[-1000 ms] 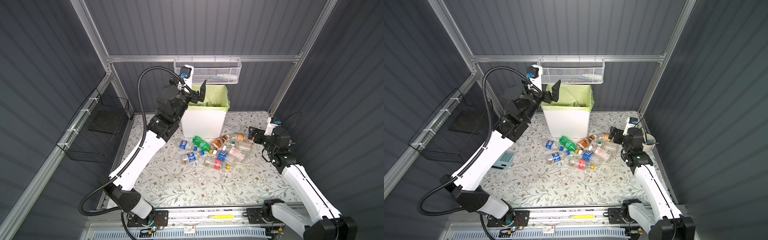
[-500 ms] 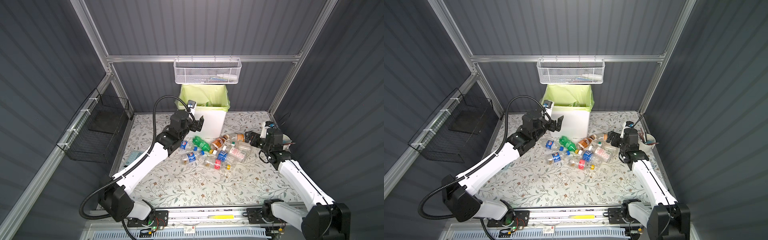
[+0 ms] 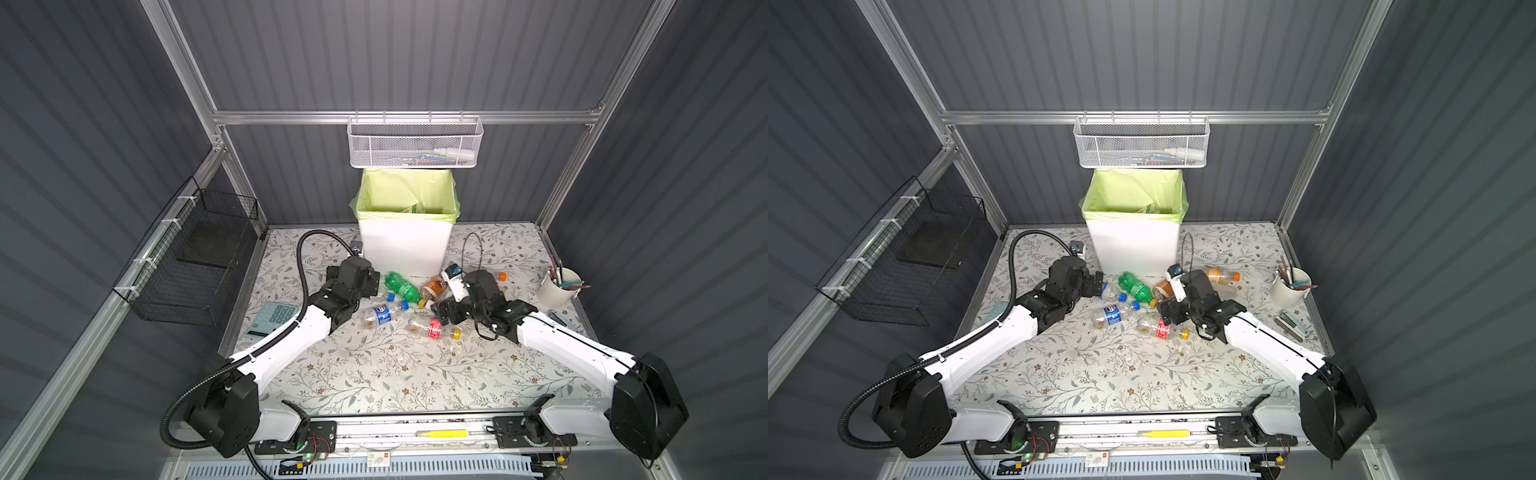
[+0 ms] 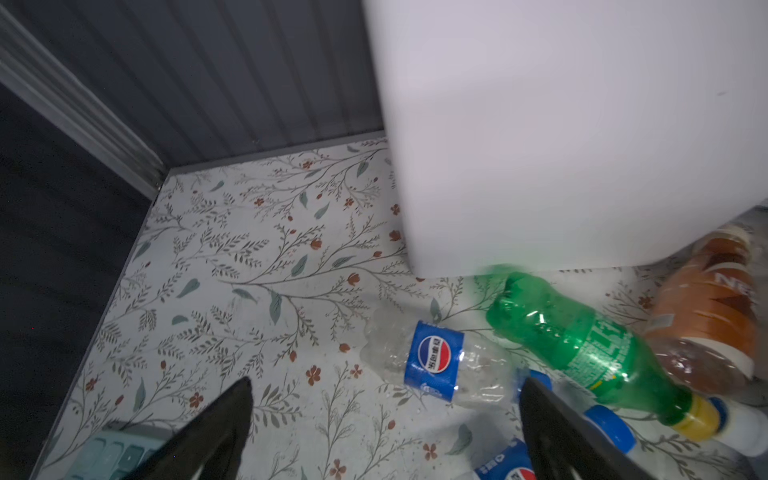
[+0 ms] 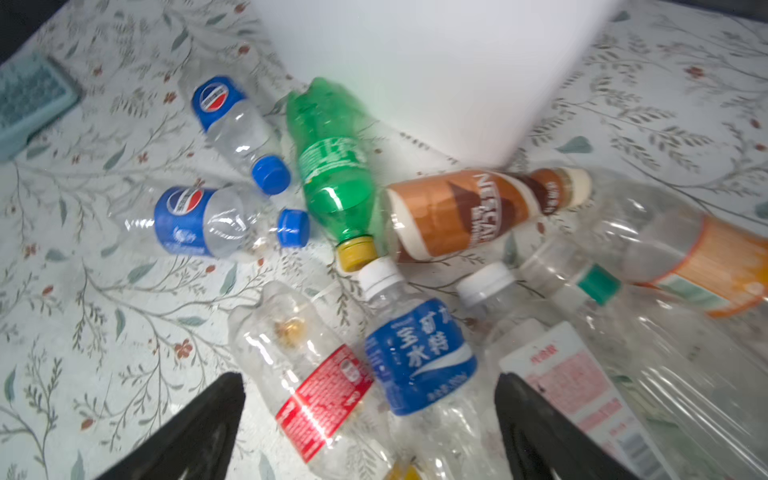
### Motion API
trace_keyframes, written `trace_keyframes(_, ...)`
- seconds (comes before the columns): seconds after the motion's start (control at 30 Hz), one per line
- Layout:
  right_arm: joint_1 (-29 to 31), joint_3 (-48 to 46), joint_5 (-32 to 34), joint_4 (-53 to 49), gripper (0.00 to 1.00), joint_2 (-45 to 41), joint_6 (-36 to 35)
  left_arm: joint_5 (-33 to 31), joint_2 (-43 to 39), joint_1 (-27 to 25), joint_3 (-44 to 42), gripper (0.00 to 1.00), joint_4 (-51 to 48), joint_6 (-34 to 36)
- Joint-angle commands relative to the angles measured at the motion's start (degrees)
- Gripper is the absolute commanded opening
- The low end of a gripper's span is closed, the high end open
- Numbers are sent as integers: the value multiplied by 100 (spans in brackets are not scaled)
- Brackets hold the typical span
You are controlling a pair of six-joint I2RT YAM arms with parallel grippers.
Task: Throw the plastic bottles in the bin
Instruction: 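Grasp a clear bottle with the right gripper while left gripper lowers to the pile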
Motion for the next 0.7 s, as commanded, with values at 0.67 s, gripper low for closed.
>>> trace_keyframes(0.67,1255,1758,979,-2289,74,2499,-1476,58,-238,318,-649,100,-213,-370)
